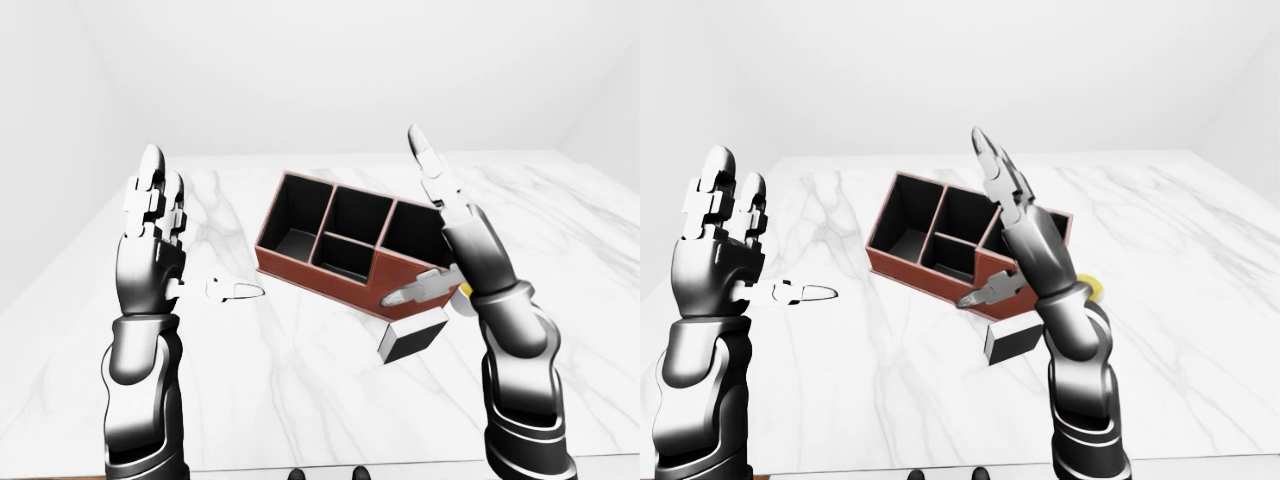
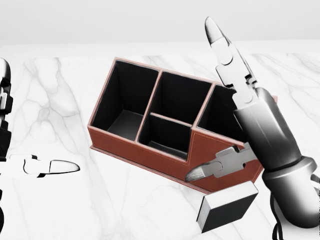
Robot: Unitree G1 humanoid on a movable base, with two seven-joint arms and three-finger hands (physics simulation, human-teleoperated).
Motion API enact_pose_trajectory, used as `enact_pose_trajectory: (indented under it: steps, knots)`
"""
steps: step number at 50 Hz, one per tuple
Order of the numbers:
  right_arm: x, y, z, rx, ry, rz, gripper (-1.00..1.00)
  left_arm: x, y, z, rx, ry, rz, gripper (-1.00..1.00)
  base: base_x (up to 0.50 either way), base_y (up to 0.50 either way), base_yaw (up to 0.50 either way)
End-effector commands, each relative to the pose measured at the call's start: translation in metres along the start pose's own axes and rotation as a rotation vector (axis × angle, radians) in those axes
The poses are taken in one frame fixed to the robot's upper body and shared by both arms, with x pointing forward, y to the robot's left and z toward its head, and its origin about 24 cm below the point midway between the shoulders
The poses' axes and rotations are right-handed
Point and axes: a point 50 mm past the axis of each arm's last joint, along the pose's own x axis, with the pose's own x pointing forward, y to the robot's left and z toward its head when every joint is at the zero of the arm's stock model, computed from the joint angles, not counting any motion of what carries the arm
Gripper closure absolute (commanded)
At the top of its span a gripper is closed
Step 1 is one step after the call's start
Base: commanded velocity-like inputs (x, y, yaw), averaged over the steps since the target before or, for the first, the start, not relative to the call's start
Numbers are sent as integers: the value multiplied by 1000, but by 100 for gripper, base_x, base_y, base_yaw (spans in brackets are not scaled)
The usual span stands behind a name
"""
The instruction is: Pick up the book and place it in the right compartment of the caddy.
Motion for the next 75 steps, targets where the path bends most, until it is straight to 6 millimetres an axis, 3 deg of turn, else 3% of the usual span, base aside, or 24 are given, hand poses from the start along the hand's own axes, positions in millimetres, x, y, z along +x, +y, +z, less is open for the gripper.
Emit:
enact_pose_trajectory:
  steps: [1, 8, 15, 31, 39, 56, 75]
  knots:
    - [-8, 9, 3, -200, -6, 50, -100, 0, 0, 1, -5, -3, -2, -100, 0, 0, 0]
    - [-10, 7, 10, -308, 3, 77, -100, 0, 0, 1, -7, -5, -1, -100, 0, 0, 0]
    - [-24, 11, 11, -381, 62, 156, -91, 0, 0, 1, -10, -7, 1, -100, 0, 0, 0]
    - [-49, 21, 2, -406, 201, 348, -91, 0, 0, 5, -21, -22, 6, -100, 0, 0, 0]
    - [-60, 26, -3, -393, 258, 384, -77, 0, 0, 6, -27, -28, 8, -100, 0, 0, 0]
    - [-68, 44, -19, -402, 356, 478, -64, 1, 2, 7, -31, -36, 15, -100, 0, 0, 0]
    - [-72, 57, -38, -417, 417, 516, -33, 2, 2, 8, -34, -40, 23, -100, 0, 0, 0]
